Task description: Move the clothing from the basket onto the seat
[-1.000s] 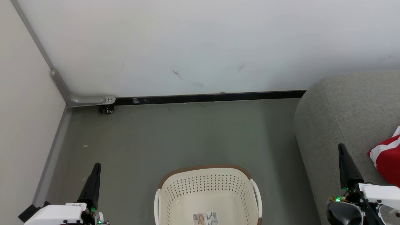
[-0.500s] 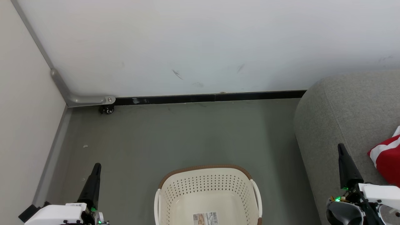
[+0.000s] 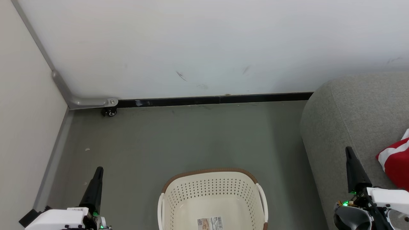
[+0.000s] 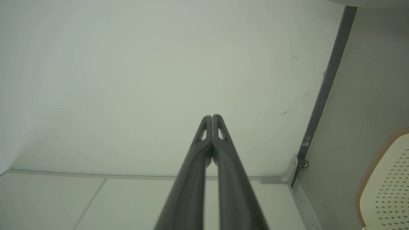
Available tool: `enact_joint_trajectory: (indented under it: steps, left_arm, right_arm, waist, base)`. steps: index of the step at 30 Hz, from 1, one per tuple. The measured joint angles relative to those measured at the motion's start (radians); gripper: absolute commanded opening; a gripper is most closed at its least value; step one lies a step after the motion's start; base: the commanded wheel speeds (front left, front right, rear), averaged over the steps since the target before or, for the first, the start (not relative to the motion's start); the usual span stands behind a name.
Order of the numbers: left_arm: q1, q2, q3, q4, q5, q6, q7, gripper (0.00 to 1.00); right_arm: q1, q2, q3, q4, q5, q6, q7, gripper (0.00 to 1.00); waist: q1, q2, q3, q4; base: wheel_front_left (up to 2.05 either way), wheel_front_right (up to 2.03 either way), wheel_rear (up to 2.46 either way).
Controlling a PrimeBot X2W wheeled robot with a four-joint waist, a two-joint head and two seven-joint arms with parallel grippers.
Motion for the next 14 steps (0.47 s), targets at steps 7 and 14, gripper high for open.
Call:
enact_joint_trajectory:
  steps: [7, 14]
  left_arm:
    - [-0.009, 0.0, 0.0, 0.001, 0.0, 0.0, 0.0, 0.0]
    - [-0.012, 0.0, 0.001, 0.002, 0.0, 0.0, 0.0, 0.0]
  right_arm:
    - [0.0, 0.0, -0.001, 0.0, 0.0, 0.0, 0.0, 0.0]
    - [0.0, 0.0, -0.001, 0.0, 0.0, 0.0, 0.0, 0.0]
  waist:
    - [0.0, 0.0, 0.0, 0.0]
    - [0.0, 0.0, 0.0, 0.0]
  base:
    - [0.0, 0.0, 0.0]
    - [0.0, 0.0, 0.0]
